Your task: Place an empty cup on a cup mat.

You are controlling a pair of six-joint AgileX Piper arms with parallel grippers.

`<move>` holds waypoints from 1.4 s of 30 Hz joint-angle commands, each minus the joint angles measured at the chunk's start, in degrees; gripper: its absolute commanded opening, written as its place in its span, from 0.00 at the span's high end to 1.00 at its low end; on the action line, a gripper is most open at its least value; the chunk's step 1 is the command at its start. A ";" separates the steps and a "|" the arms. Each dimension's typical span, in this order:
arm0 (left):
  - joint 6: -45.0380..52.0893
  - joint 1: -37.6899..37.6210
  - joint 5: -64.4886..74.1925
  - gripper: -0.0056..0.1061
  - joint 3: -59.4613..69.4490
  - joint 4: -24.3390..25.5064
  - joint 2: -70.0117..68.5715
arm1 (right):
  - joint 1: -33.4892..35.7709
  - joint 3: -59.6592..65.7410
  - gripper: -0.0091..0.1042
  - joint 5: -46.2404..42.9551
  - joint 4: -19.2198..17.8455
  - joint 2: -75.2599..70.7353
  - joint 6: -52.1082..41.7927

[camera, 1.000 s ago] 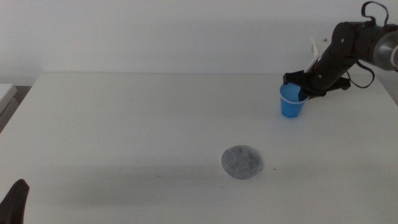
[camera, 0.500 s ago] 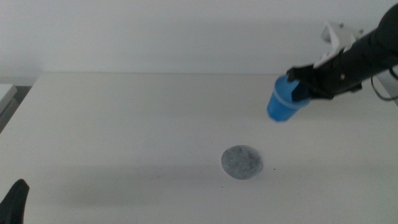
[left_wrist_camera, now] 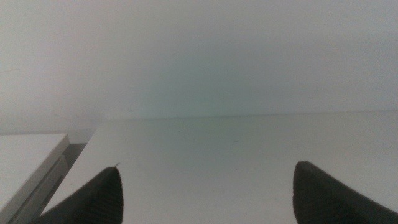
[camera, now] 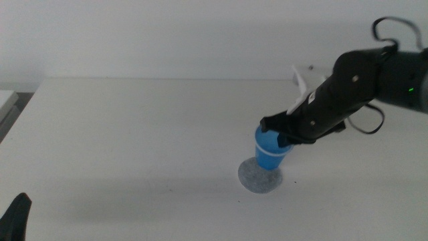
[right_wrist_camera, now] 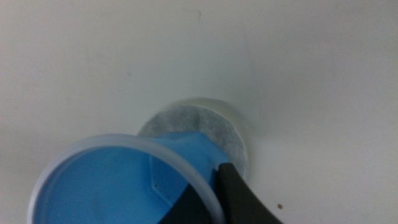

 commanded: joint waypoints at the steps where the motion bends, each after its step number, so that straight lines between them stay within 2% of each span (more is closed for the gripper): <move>1: -0.16 -0.06 -0.74 0.11 -0.02 -0.13 -0.21 | 0.60 -0.18 0.94 -1.10 -0.97 2.28 1.29; 26: -0.16 -0.06 -0.74 0.11 -0.02 -0.13 -0.21 | 3.34 -0.26 0.94 -2.22 -1.81 5.93 1.32; 29: -0.16 -0.06 -0.74 0.11 -0.02 -0.13 -0.21 | 3.34 -0.26 0.90 -2.22 -1.93 5.93 1.45; 32: -0.16 -0.06 -0.74 0.11 -0.02 -0.13 -0.21 | 3.34 -0.26 0.81 -1.71 -1.93 5.93 1.45; 34: -0.16 -0.06 -0.74 0.11 -0.02 -0.13 -0.21 | 3.34 -0.78 0.71 -0.38 -2.45 5.65 1.45; 39: -0.16 -0.06 -0.74 0.11 -0.02 -0.13 -0.21 | 3.34 -2.79 0.31 2.48 -3.46 1.03 1.30; 42: -0.16 -0.06 -0.74 0.11 -0.02 -0.13 -0.21 | 3.21 -4.20 0.15 3.82 -5.11 -3.59 1.22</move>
